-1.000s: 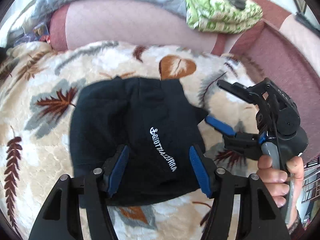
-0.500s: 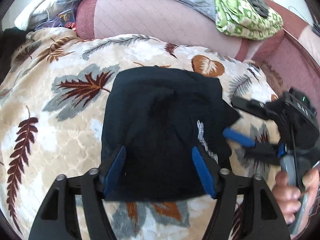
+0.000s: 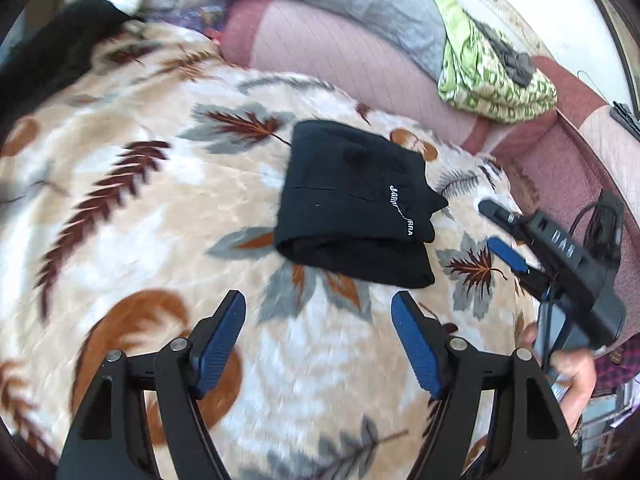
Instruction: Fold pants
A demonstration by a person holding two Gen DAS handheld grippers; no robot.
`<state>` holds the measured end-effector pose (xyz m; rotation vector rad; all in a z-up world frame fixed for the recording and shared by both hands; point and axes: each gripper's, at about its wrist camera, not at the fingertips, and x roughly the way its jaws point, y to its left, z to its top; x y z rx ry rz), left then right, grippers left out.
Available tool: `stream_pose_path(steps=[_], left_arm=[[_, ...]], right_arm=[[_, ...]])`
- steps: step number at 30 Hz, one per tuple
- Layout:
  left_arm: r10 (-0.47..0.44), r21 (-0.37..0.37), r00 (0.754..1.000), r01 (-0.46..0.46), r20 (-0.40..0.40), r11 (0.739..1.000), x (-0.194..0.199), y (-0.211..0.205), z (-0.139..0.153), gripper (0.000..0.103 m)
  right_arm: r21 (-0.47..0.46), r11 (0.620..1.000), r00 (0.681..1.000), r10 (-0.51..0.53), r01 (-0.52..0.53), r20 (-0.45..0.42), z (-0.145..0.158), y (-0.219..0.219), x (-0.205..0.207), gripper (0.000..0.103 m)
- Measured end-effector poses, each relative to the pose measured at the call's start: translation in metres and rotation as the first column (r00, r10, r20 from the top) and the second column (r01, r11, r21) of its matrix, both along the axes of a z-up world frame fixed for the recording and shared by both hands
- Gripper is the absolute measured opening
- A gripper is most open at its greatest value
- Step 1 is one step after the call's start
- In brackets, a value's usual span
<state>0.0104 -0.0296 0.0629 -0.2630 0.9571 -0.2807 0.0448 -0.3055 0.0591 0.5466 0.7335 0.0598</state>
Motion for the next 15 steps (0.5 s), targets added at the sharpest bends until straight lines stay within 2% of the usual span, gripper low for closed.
stream_pose_path(steps=[4, 6, 8, 11, 15], left_arm=[[0.054, 0.092, 0.993, -0.064, 0.1, 0.994, -0.039, 0.004, 0.021, 0.077], [0.074, 0.17, 0.981, -0.105, 0.18, 0.98, -0.057, 0.002, 0.033, 0.078], [0.081, 0.222, 0.966, -0.137, 0.245, 0.965, -0.07, 0.001, 0.043, 0.082], [0.087, 0.261, 0.944, -0.176, 0.319, 0.949, -0.088, 0.003, 0.056, 0.087], [0.087, 0.291, 0.932, -0.198, 0.352, 0.936, -0.103, 0.006, 0.066, 0.089]], right_arm=[[-0.031, 0.999, 1.0, 0.017, -0.017, -0.005, -0.003, 0.02, -0.033, 0.076], [-0.027, 0.999, 0.999, 0.018, -0.019, -0.03, -0.012, 0.025, -0.047, 0.076], [-0.026, 1.0, 0.999, 0.008, -0.009, -0.051, -0.021, 0.029, -0.061, 0.076], [-0.044, 0.999, 0.998, -0.005, 0.003, -0.068, -0.029, 0.03, -0.081, 0.076], [-0.079, 0.997, 0.997, -0.025, 0.019, -0.069, -0.033, 0.034, -0.1, 0.076]])
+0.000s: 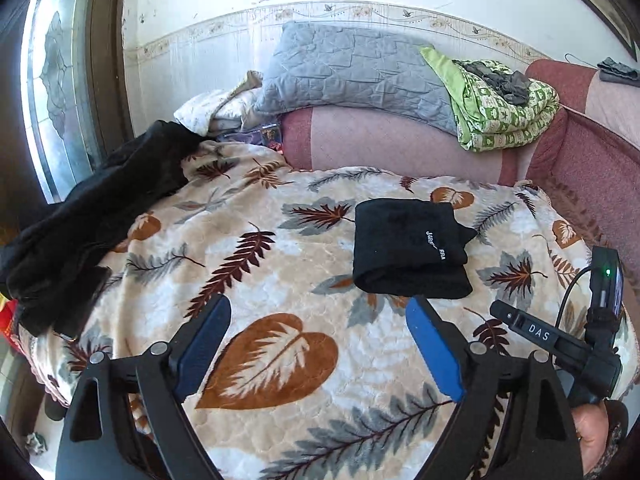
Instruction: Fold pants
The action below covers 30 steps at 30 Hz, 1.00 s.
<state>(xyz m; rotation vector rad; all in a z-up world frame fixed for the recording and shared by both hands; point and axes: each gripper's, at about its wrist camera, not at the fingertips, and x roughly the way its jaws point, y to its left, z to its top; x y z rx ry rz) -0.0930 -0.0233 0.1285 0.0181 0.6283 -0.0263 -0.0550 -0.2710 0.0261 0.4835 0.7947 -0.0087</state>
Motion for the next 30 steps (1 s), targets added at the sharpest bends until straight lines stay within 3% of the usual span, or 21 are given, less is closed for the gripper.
stream_pose_path(steps=[11, 13, 15, 18, 20, 22, 24, 27, 30], left_arm=[[0.024, 0.01, 1.0, -0.024, 0.013, 1.0, -0.019, 0.002, 0.002, 0.089], [0.055, 0.005, 0.995, -0.056, 0.082, 0.998, -0.028, 0.005, 0.007, 0.09], [0.098, -0.007, 0.978, -0.099, 0.183, 0.995, -0.04, 0.01, 0.017, 0.103], [0.167, -0.012, 0.924, -0.174, 0.343, 0.985, -0.062, 0.014, 0.036, 0.103], [0.182, -0.003, 0.901, -0.196, 0.395, 0.981, -0.067, 0.014, 0.045, 0.103], [0.184, 0.008, 0.909, -0.201, 0.373, 0.98, -0.067, 0.012, 0.047, 0.103], [0.143, 0.031, 0.941, -0.16, 0.306, 0.987, -0.059, 0.005, 0.042, 0.103], [0.08, 0.06, 0.975, -0.094, 0.208, 0.994, -0.042, -0.006, 0.023, 0.103], [0.038, 0.076, 0.993, -0.047, 0.111, 0.996, -0.028, -0.015, 0.001, 0.103]], right_arm=[[-0.125, 0.992, 1.0, 0.032, -0.031, -0.001, -0.008, 0.02, -0.031, 0.076], [-0.149, 0.988, 0.999, 0.039, -0.038, 0.003, -0.007, 0.023, -0.033, 0.076], [-0.176, 0.983, 0.999, 0.045, -0.042, 0.016, -0.005, 0.025, -0.037, 0.076], [-0.215, 0.976, 0.998, 0.048, -0.036, 0.051, 0.001, 0.028, -0.043, 0.076], [-0.235, 0.972, 0.996, 0.046, -0.028, 0.073, 0.005, 0.03, -0.045, 0.077], [-0.248, 0.968, 0.995, 0.047, -0.024, 0.086, 0.009, 0.033, -0.047, 0.077], [-0.266, 0.964, 0.994, 0.052, -0.026, 0.094, 0.011, 0.037, -0.047, 0.078], [-0.305, 0.952, 0.992, 0.067, -0.03, 0.111, 0.016, 0.044, -0.049, 0.078], [-0.353, 0.935, 0.989, 0.075, -0.025, 0.131, 0.022, 0.05, -0.051, 0.081]])
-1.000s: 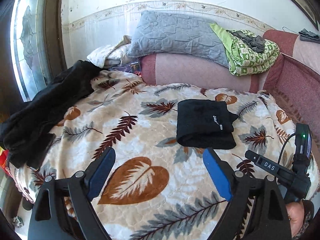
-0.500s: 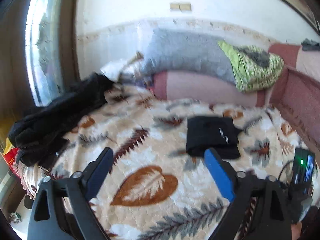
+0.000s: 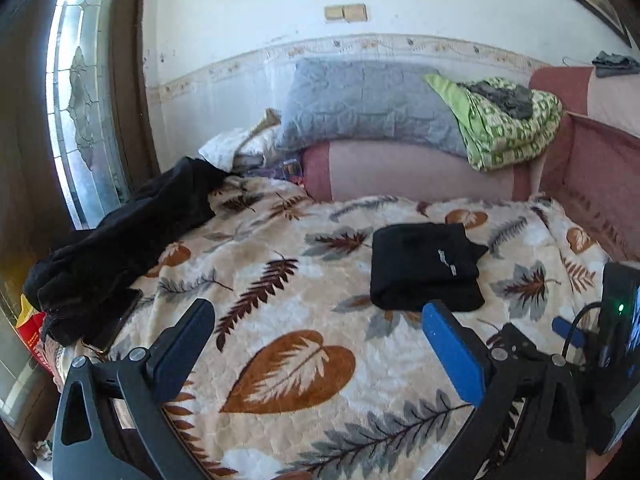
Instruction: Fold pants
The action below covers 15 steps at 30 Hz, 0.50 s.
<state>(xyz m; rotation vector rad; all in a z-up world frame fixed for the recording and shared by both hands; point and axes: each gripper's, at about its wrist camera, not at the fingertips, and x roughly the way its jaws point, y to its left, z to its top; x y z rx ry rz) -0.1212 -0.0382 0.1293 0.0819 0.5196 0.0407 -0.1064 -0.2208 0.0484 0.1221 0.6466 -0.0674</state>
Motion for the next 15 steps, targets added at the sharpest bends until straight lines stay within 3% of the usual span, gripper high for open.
stream_pose_path(steps=[5, 15], left_arm=[[-0.038, -0.034, 0.992, 0.034, -0.117, 0.999, 0.016, -0.003, -0.023, 0.103], [-0.078, -0.014, 0.971, 0.077, -0.227, 0.997, 0.032, -0.011, -0.057, 0.103]], right_arm=[[-0.039, 0.999, 1.0, -0.01, 0.01, 0.014, 0.004, 0.0, 0.001, 0.083], [-0.046, 0.999, 1.0, -0.022, 0.021, -0.011, -0.003, 0.002, 0.009, 0.086]])
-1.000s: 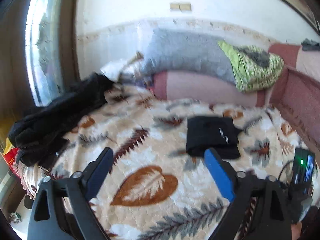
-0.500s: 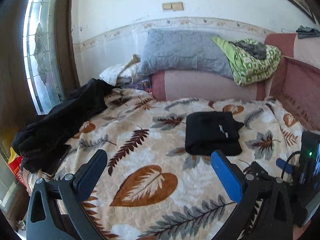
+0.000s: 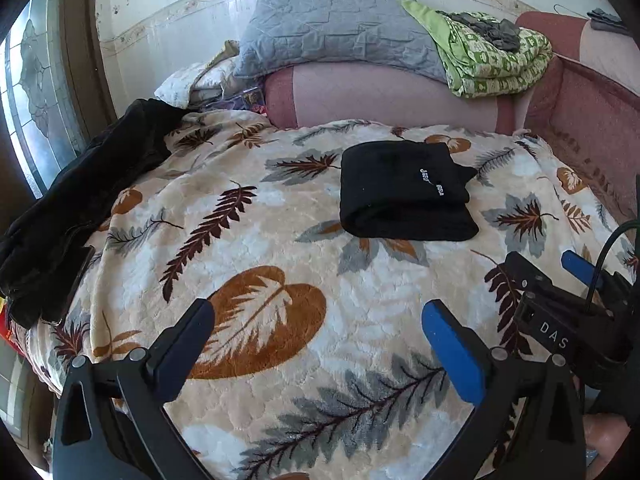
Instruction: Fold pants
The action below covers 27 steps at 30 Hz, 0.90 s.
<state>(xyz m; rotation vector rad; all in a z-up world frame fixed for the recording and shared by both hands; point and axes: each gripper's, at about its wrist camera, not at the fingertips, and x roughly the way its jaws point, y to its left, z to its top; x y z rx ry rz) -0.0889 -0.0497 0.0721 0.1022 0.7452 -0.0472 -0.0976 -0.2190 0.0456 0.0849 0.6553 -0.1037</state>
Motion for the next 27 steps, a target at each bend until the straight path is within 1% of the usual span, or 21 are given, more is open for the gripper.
stream_pose_path(steps=[4, 11, 19, 27], left_arm=[[-0.011, -0.004, 1.0, 0.011, -0.026, 1.0, 0.005, 0.0, -0.009, 0.103], [-0.012, -0.033, 0.997, 0.01, -0.07, 0.999, 0.015, 0.004, -0.02, 0.103], [-0.015, -0.057, 0.995, 0.009, -0.098, 0.998, 0.022, 0.005, -0.028, 0.103], [-0.02, -0.066, 0.992, 0.012, -0.122, 0.998, 0.027, 0.004, -0.036, 0.103]], right_arm=[[-0.007, 1.0, 1.0, -0.017, 0.017, -0.014, -0.004, -0.003, 0.005, 0.087], [-0.013, 0.999, 0.997, -0.05, 0.05, -0.054, -0.013, -0.007, 0.011, 0.087], [-0.072, 0.997, 0.998, -0.022, 0.018, -0.058, -0.017, 0.005, 0.015, 0.087], [-0.088, 0.996, 0.997, -0.004, -0.003, -0.073, -0.021, 0.011, 0.018, 0.088]])
